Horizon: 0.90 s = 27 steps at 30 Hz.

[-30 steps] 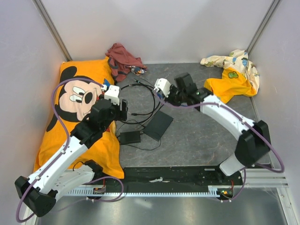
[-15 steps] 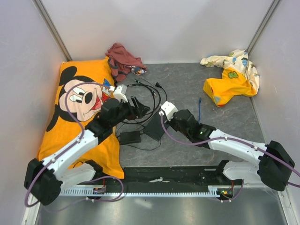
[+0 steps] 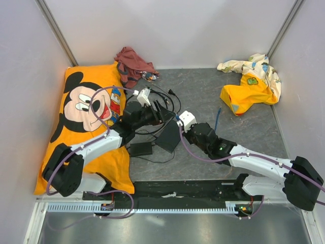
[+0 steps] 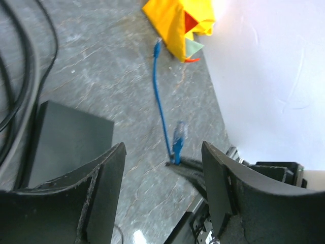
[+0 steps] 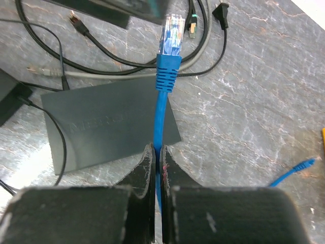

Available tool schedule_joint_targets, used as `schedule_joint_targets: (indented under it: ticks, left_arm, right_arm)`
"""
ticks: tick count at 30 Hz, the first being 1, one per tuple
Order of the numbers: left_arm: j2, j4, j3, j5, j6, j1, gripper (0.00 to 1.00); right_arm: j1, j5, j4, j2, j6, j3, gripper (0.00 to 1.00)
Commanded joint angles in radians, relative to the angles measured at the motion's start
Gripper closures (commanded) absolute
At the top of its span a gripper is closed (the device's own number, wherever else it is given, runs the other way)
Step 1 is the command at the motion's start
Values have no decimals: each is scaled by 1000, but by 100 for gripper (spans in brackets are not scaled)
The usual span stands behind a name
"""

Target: Insert the plug into the switch port

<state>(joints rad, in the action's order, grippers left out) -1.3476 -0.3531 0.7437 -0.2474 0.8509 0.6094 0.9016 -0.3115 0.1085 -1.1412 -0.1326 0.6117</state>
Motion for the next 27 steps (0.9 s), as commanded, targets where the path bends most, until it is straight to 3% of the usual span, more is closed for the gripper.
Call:
schedule_joint_targets:
  ticks: [1,10,14,16,22,23,26,27]
  left_arm:
    - [-44,-145,49,-21,-27,27,33]
    - [-82,-165,56,3,-65,41,50]
    - [-91,-165,56,14,-78,47,65]
    - [-94,-165,56,20,-92,52,66]
    - [-101,-167,56,14,-101,55,98]
    - [-99,-167,52,13,-95,55,98]
    - [-82,-172,23,32,-40,56,98]
    - [-78,-187,-3,39,8,55,98]
  right_arm:
    - [5,31,56,14,40,-9,100]
    - [5,48,68,14,53,-12,100]
    - [5,63,72,8,56,-15,100]
    - [3,74,76,6,56,-17,100]
    - [5,114,105,17,86,-35,100]
    - [5,114,106,18,96,-35,100]
    - [-3,120,131,27,129,-35,74]
    - [-9,138,147,32,143,-41,60]
